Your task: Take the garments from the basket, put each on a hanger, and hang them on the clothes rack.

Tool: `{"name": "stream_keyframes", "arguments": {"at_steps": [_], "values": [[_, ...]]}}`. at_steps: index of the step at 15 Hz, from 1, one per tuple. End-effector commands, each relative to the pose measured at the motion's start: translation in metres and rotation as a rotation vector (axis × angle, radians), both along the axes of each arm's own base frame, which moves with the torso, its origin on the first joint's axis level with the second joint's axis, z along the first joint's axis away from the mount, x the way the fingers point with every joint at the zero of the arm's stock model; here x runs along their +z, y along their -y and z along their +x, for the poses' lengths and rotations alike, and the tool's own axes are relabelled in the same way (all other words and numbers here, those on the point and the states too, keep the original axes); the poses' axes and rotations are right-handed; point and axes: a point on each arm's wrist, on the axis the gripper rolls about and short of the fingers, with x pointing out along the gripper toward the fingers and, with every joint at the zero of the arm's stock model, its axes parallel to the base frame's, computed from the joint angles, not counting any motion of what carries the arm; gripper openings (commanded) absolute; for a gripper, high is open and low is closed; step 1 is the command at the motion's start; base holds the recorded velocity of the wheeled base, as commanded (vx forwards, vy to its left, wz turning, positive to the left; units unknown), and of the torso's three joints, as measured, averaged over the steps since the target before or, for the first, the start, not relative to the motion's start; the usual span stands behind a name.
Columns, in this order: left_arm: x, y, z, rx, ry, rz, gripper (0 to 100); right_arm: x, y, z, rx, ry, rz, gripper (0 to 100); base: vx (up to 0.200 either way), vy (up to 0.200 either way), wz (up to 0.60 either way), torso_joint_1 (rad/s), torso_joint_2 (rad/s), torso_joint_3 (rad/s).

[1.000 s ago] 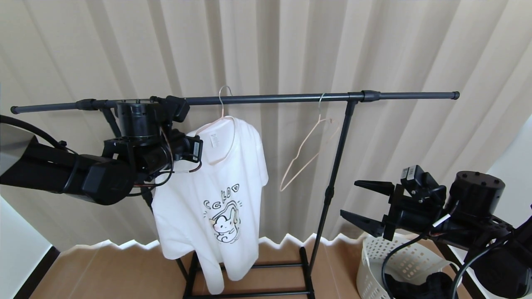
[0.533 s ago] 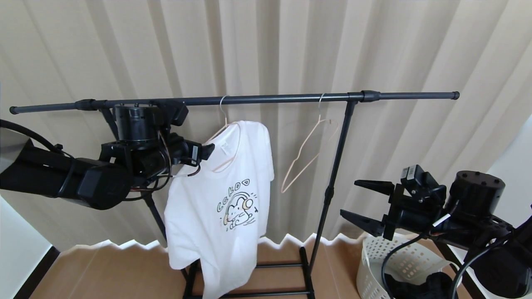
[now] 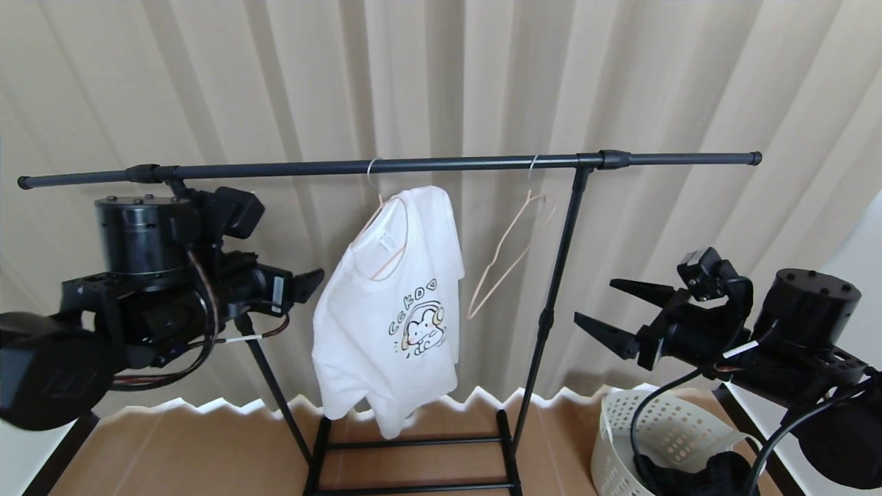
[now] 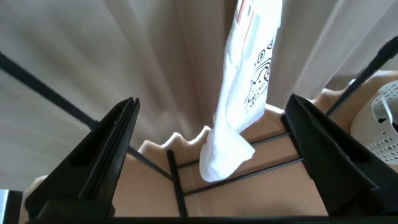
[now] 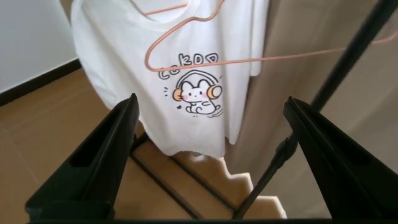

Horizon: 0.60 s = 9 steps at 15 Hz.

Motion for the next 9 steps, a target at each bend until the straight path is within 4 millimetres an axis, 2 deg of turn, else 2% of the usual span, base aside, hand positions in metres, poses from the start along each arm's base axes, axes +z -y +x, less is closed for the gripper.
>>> {"name": "stream_keyframes", "arguments": {"at_steps": [1,3,4,6,7,8,9], "values": [[0.009,-0.018,-0.058,0.021,0.035,-0.039,100,0.034,0.003,-0.008,-0.11,0.035,0.04,100,0.0,0.0,0.0,0.0,0.0,0.0],[0.002,-0.026,-0.089,0.026,0.038,-0.063,100,0.053,0.008,-0.027,-0.216,-0.032,0.039,100,0.0,0.0,0.0,0.0,0.0,0.0],[0.0,-0.032,-0.11,0.034,0.05,-0.096,100,0.059,0.012,-0.044,-0.271,-0.076,0.02,100,0.0,0.0,0.0,0.0,0.0,0.0],[-0.009,-0.039,-0.138,0.037,0.057,-0.119,100,0.058,0.017,-0.066,-0.338,-0.138,-0.016,100,0.0,0.0,0.0,0.0,0.0,0.0],[-0.019,-0.043,-0.158,0.037,0.058,-0.119,100,0.056,0.017,-0.086,-0.37,-0.158,-0.041,100,0.0,0.0,0.0,0.0,0.0,0.0],[-0.025,-0.046,-0.168,0.036,0.06,-0.12,100,0.053,0.016,-0.097,-0.373,-0.161,-0.049,100,0.0,0.0,0.0,0.0,0.0,0.0],[-0.04,-0.051,-0.187,0.038,0.049,-0.118,100,0.044,0.018,-0.119,-0.377,-0.165,-0.071,100,0.0,0.0,0.0,0.0,0.0,0.0]]}}
